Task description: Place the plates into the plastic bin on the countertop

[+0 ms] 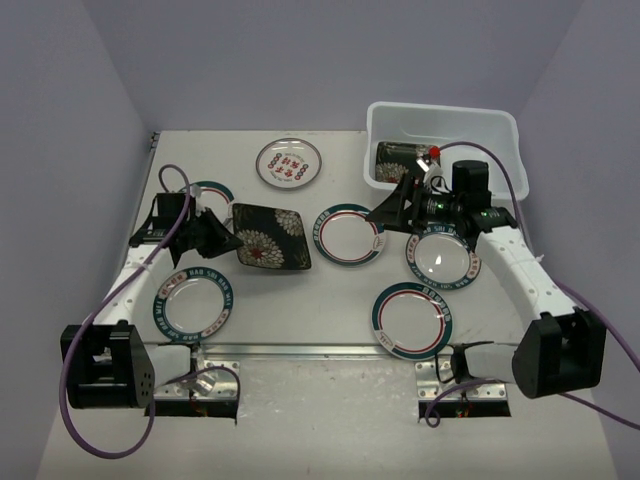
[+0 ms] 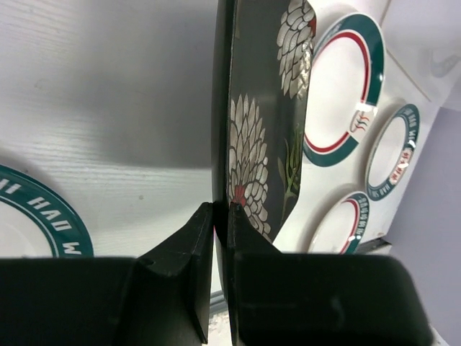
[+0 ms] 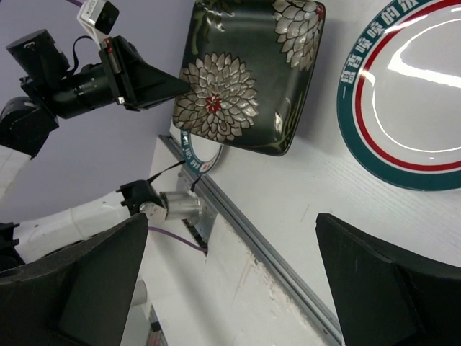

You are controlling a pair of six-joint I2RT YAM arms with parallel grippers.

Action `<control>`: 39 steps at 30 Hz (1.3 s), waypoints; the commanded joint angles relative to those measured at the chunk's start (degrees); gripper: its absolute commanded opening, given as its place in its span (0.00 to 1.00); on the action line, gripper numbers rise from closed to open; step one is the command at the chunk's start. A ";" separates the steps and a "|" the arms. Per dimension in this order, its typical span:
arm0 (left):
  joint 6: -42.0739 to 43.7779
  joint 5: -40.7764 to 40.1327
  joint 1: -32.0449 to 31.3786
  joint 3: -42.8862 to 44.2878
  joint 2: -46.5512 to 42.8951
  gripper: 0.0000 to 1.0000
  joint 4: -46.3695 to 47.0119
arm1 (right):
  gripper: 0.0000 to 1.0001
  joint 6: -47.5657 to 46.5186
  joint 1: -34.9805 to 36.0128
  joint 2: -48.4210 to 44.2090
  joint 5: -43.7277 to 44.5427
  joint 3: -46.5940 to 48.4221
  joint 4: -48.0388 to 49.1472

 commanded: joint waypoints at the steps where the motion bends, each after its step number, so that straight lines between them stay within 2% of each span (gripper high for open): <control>1: -3.59 10.47 1.21 1.94 -3.77 0.00 6.71 | 0.99 1.32 -0.15 1.44 -3.57 -0.01 5.12; 7: -9.41 20.78 1.15 1.79 -6.94 0.00 13.39 | 0.98 1.31 2.52 5.65 -4.87 0.65 6.80; 12: -13.46 26.56 1.15 0.50 -7.60 0.00 19.67 | 0.95 2.85 8.90 12.27 -2.55 2.61 9.70; 20: -17.97 31.57 1.06 0.49 -7.89 0.00 25.52 | 0.80 12.94 12.83 18.09 -4.17 3.54 23.84; 28: -18.76 32.50 0.62 -1.15 -8.13 0.00 26.98 | 0.41 18.25 14.91 21.25 -2.19 6.07 30.94; 29: -18.87 32.54 0.60 -1.28 -8.11 0.00 27.19 | 0.33 18.63 14.91 21.30 -1.67 6.19 31.45; 31: -18.95 32.82 0.60 -1.28 -8.04 0.00 27.67 | 0.03 19.32 14.91 21.30 -1.18 6.33 32.01; 32: -18.51 32.91 0.57 -0.74 -8.04 0.00 27.71 | 0.00 19.71 14.75 20.82 -0.03 6.26 31.96; 33: -17.21 32.24 0.55 0.41 -7.89 0.09 26.64 | 0.00 20.20 14.33 20.07 1.53 6.23 31.24; 35: -12.91 29.26 0.62 3.81 -7.27 0.47 22.14 | 0.00 21.38 13.01 18.27 5.00 6.23 28.47; 36: -9.49 25.35 0.62 8.92 -6.53 0.78 12.97 | 0.00 22.86 11.84 17.03 6.91 6.12 27.51; 37: -6.35 20.66 0.62 13.47 -5.83 1.00 4.88 | 0.00 24.13 10.46 15.70 8.94 6.20 26.19; 39: -1.55 8.56 0.63 19.74 -4.68 1.00 -5.78 | 0.00 25.69 6.96 12.69 13.64 7.07 21.98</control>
